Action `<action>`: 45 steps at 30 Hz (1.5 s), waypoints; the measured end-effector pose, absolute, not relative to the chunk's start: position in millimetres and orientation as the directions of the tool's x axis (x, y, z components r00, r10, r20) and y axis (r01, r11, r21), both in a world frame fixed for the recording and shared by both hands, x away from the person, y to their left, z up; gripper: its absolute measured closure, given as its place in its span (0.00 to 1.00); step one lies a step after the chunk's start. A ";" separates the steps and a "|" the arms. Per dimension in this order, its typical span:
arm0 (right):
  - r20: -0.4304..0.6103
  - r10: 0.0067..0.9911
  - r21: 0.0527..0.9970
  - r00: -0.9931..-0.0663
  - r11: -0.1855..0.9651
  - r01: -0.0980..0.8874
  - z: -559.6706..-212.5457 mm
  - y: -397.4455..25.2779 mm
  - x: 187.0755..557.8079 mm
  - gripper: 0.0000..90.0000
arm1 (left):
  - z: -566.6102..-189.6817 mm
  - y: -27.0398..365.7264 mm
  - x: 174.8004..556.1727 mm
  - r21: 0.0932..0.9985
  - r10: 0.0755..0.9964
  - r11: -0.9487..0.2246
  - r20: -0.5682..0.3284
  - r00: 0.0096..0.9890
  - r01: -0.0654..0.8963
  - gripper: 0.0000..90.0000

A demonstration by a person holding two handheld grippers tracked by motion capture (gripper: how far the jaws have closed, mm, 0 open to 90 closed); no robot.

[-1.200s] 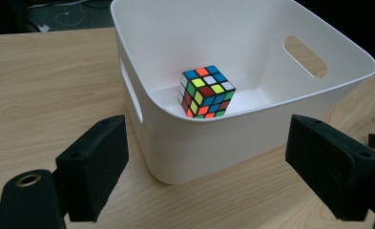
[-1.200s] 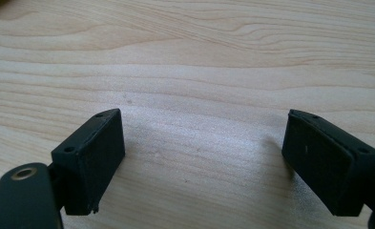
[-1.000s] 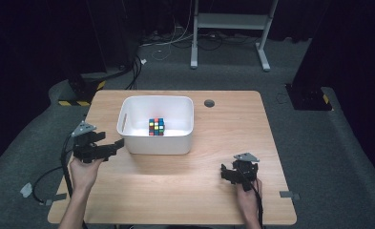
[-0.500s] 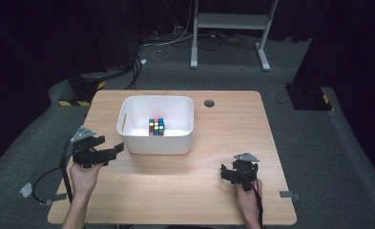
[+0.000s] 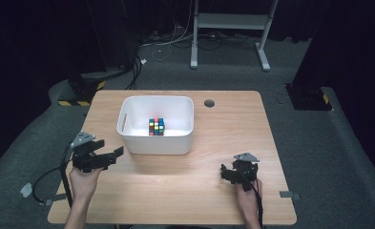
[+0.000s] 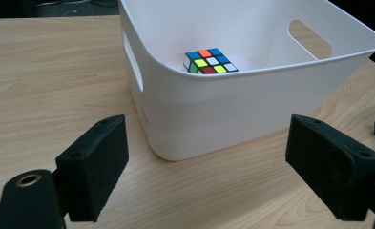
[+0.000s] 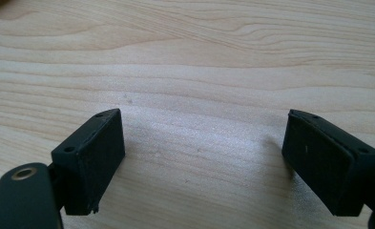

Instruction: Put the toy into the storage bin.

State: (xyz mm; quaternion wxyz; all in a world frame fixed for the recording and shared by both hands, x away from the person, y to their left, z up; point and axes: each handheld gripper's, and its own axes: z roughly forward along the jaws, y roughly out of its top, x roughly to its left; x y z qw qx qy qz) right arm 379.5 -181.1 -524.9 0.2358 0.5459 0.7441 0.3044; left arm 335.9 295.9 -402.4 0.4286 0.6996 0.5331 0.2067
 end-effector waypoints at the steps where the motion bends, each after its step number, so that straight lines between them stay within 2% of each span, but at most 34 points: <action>1: -0.019 0.956 0.711 -0.293 0.219 0.669 -524.9 -181.1 379.5 0.16 | -402.9 295.7 335.8 0.820 0.923 -0.061 -0.170 0.345 0.570 0.16; 45: -0.018 0.957 0.710 -0.290 0.216 0.670 -524.9 -180.7 379.1 0.16 | -425.8 291.5 321.7 0.805 0.915 -0.036 -0.212 0.344 0.592 0.17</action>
